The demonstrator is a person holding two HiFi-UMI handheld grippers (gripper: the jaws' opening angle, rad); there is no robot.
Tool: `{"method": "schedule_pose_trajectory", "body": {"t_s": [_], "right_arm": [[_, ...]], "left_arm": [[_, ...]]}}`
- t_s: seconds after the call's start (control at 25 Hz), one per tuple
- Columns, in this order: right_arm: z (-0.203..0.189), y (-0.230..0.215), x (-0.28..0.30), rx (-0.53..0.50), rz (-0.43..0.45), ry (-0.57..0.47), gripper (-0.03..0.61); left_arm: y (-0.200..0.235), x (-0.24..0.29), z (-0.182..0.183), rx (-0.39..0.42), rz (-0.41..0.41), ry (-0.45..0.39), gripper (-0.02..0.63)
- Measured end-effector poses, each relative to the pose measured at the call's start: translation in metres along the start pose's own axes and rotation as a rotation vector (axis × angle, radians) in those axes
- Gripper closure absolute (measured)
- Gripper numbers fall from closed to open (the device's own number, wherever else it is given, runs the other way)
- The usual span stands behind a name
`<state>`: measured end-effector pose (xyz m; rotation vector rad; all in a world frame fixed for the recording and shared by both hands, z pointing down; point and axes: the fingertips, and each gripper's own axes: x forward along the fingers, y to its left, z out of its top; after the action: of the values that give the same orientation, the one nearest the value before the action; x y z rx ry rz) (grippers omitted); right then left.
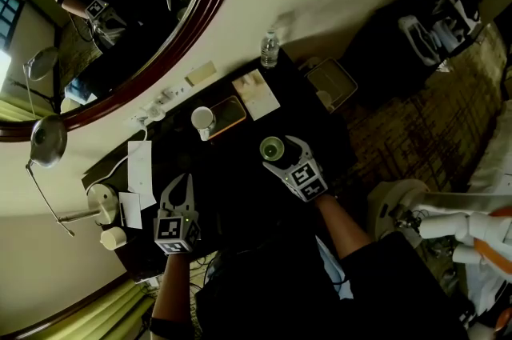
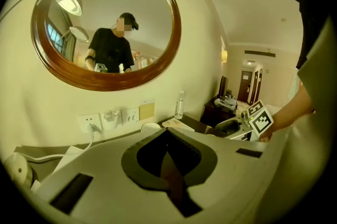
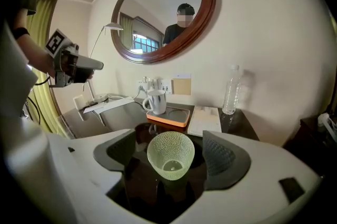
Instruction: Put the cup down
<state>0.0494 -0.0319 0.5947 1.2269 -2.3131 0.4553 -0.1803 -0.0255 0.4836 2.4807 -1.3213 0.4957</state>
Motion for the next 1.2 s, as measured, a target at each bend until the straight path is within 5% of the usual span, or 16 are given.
{"method": "schedule_pose_trajectory", "body": {"t_s": [0.24,0.6,1.2], "right_arm": [[0.023,-0.002,-0.037,0.001,-0.014,-0.05,0.223],[0.055,-0.026,-0.075,0.069,-0.063,-0.078,0.558],[0.071,-0.013,-0.072,0.045,0.026,-0.102,0.565]], "left_arm": [[-0.004,-0.009,0.004,-0.026,0.015,-0.027,0.626],[-0.011,-0.028,0.005,-0.043,0.084,-0.06,0.626],[-0.022,-0.056,0.002,-0.046,0.11,-0.094,0.627]]}}
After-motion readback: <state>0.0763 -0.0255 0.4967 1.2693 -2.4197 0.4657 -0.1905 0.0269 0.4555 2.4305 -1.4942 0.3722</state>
